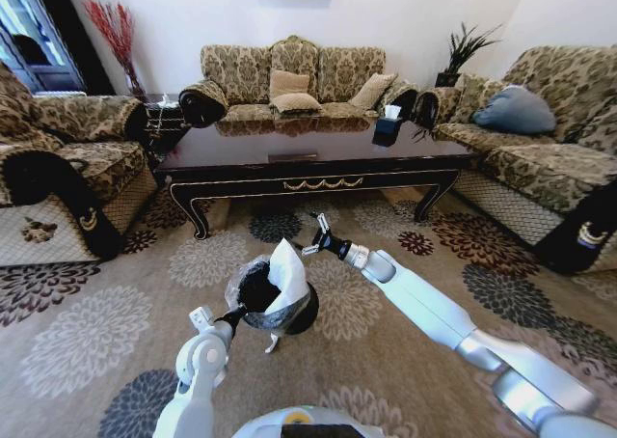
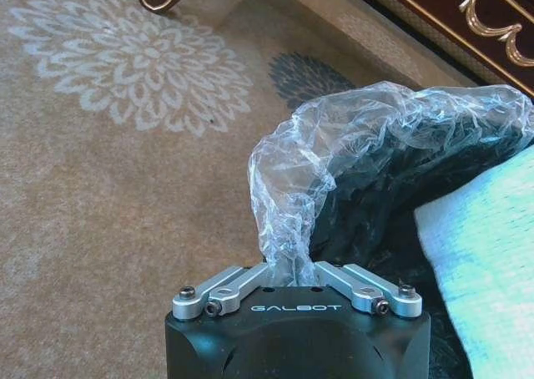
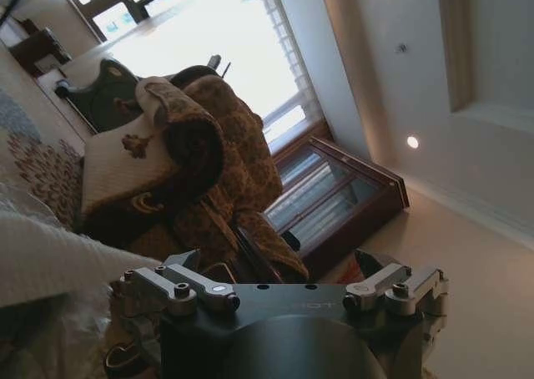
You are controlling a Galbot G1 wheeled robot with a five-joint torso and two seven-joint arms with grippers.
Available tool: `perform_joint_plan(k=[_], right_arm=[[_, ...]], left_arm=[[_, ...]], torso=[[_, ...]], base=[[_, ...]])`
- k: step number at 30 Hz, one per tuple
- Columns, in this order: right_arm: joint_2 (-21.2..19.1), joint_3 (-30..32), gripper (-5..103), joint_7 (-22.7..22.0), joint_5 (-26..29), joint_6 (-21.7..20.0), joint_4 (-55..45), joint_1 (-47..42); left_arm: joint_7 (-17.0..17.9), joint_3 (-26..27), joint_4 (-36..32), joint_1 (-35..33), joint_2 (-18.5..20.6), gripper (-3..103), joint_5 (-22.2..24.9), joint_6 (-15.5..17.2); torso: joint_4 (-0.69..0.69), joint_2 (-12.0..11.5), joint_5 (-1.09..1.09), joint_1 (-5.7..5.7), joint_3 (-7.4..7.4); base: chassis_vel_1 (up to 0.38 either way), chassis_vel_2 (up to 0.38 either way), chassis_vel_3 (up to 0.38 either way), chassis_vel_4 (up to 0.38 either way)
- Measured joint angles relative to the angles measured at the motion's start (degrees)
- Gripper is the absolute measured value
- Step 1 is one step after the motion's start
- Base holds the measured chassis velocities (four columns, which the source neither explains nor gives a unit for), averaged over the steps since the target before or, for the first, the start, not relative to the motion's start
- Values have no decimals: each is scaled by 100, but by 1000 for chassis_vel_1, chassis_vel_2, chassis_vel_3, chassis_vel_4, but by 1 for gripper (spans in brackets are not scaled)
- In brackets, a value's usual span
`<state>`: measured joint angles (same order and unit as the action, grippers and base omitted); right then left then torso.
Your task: Move to the front of the table and pick up the trash from the floor, then place it into the trash bin.
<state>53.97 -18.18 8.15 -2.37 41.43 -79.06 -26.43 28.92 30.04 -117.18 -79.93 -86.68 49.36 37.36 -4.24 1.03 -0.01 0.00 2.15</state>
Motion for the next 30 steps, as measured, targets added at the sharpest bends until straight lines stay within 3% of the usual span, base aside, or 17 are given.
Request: perform_joint_plan(k=[2, 6, 8, 9, 10, 11, 14, 18, 21, 25, 27, 30], right_arm=[[-126, -283, 100, -609, -68, 17, -180, -1], [-153, -256, 100, -1053, 106, -95, -211, -18], [-110, 25, 100, -595, 230, -69, -94, -69], [-110, 25, 100, -595, 230, -69, -94, -69], [-156, 127, 100, -80, 461, -3, -100, -161], [-176, 134, 100, -34, 586, -11, -126, -201], [-190, 271, 100, -49, 891, -109, -167, -315], [-184, 1078, 100, -344, 1237, -362, 217, -702], [-202, 1331, 100, -443, 1309, -452, 394, -858], [-200, 1652, 100, -461, 1246, -451, 654, -1084], [-194, 1728, 100, -460, 1164, -408, 730, -1204], [-167, 1756, 100, -461, 1148, -390, 735, -1290]], left_arm=[[-1, 14, 18, 12, 0, 2, 1, -1], [-1, 42, 25, 25, 0, 2, 7, -3], [-2, 60, 25, 28, 12, 2, 17, -6], [-2, 60, 25, 28, 12, 2, 17, -6], [-9, 92, 21, 40, 26, 2, 31, -7], [-12, 122, 15, 55, 24, 2, 51, -7], [-37, 286, -72, 89, -7, 2, 208, -6], [-508, 1092, -436, -122, -125, 2, 1419, -59], [-544, 1288, -18, -122, -101, 2, 1413, -274], [-543, 1442, -4, -256, -91, 3, 1538, -366], [-597, 1417, 43, -251, -93, 2, 1384, -405], [-574, 1423, 84, -240, -83, 2, 1275, -433]], torso=[[0, 0, 2, 0, 0], [0, 0, 0, 0, 0], [0, 0, 0, 0, 0], [0, 0, 0, 0, 0], [1, 0, 0, 0, 0], [0, 0, 0, 0, 0], [-1, 0, 1, 0, 0], [1, 1, 6, 0, -2], [-4, 2, -4, -1, -2], [6, 1, 4, 0, 1], [-4, 1, -2, 0, -1], [-3, 1, 3, 0, 0]], base=[[0, 0, 0, 0], [0, 0, 0, 0], [0, 0, 0, 0], [0, 0, 0, 0], [0, 0, 0, 0], [0, 0, 0, 0], [0, 0, 0, 0], [0, 0, 0, 0], [0, 0, 0, 0], [0, 0, 0, 0], [0, 0, 0, 0], [0, 0, 0, 0]])
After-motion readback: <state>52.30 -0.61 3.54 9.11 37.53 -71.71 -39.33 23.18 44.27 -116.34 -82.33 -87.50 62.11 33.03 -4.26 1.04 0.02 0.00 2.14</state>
